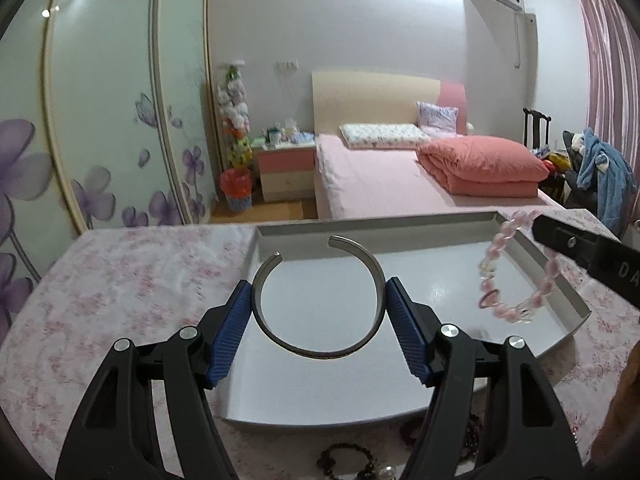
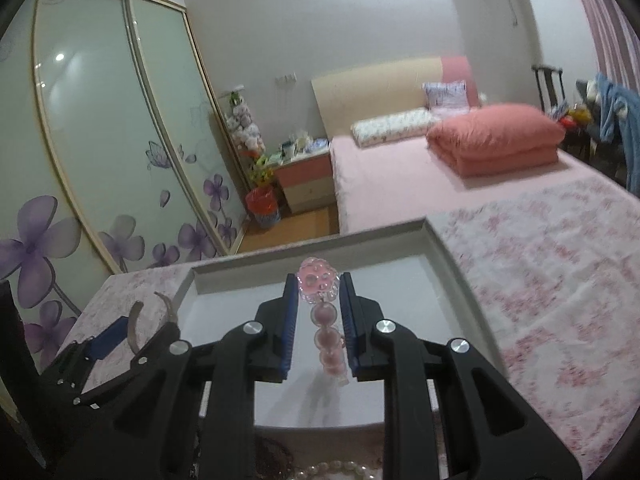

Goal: Organize jewelry
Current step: 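Carry the pink bracelet and silver cuff into the grey tray and release both, then withdraw both grippers from the tray back toward the remaining jewelry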

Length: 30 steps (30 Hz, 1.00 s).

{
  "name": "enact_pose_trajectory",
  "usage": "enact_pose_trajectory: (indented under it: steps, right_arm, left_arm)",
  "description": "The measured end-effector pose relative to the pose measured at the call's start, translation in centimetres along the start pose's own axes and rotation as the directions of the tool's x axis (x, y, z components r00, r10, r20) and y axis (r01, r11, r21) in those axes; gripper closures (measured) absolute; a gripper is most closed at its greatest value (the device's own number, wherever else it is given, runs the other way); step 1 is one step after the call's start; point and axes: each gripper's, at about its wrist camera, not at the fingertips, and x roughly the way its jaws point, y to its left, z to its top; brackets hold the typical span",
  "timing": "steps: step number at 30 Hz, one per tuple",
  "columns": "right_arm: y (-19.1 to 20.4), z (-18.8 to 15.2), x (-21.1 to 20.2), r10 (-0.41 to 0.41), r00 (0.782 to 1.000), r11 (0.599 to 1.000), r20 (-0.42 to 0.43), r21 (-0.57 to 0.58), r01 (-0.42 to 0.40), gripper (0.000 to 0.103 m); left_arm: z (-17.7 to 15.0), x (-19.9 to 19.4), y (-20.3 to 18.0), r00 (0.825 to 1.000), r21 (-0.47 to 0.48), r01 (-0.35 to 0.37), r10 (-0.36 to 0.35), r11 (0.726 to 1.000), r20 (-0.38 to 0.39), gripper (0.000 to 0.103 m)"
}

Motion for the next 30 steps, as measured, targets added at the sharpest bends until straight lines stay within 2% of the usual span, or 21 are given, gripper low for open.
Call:
enact_pose_trajectory:
  steps: [7, 9, 11, 17, 25, 30]
  right_arm:
    - [-0.7, -0.5, 2.3, -0.01, 0.997, 1.0, -0.075, 0.019, 0.011, 0.08]
    - [-0.8, -0.5, 2.0, -0.021, 0.998, 1.0, -0.059, 0.021, 0.023, 0.079]
    - [-0.9, -0.3, 1.6, -0.029, 0.998, 0.999, -0.047, 0.019, 0.03, 0.071]
    - [-1.4, -0.4, -0.3, -0.037, 0.999, 0.999, -0.025, 0.017, 0.038, 0.071]
    - [-2.1, -1.7, -3.8, -0.042, 0.998, 0.999, -0.04, -0.005, 0.042, 0.071]
    - [-2.5, -3.6, -6.2, -0.039, 0.995, 0.999, -0.088, -0.023, 0.037, 0.071]
  left_arm:
    - [-0.2, 1.6, -0.4, 0.999, 0.001, 0.014, -0.014, 1.0, -0.051, 0.035]
    - [0.1, 1.4, -0.4, 0.999, 0.003, 0.008, -0.008, 1.0, -0.034, 0.034]
    - [0.4, 1.2, -0.4, 1.0, 0.008, 0.013, -0.013, 1.0, -0.018, 0.033]
    - [0.9, 0.6, 0.8, 1.0, -0.027, 0.001, -0.001, 1.0, -0.004, 0.033]
    - [0.0, -3.0, 2.9, 1.0, -0.026, -0.007, 0.008, 1.0, 0.014, 0.033]
    - [-2.1, -5.8, 3.9, 1.0, -0.016, 0.019, -0.02, 1.0, -0.016, 0.033]
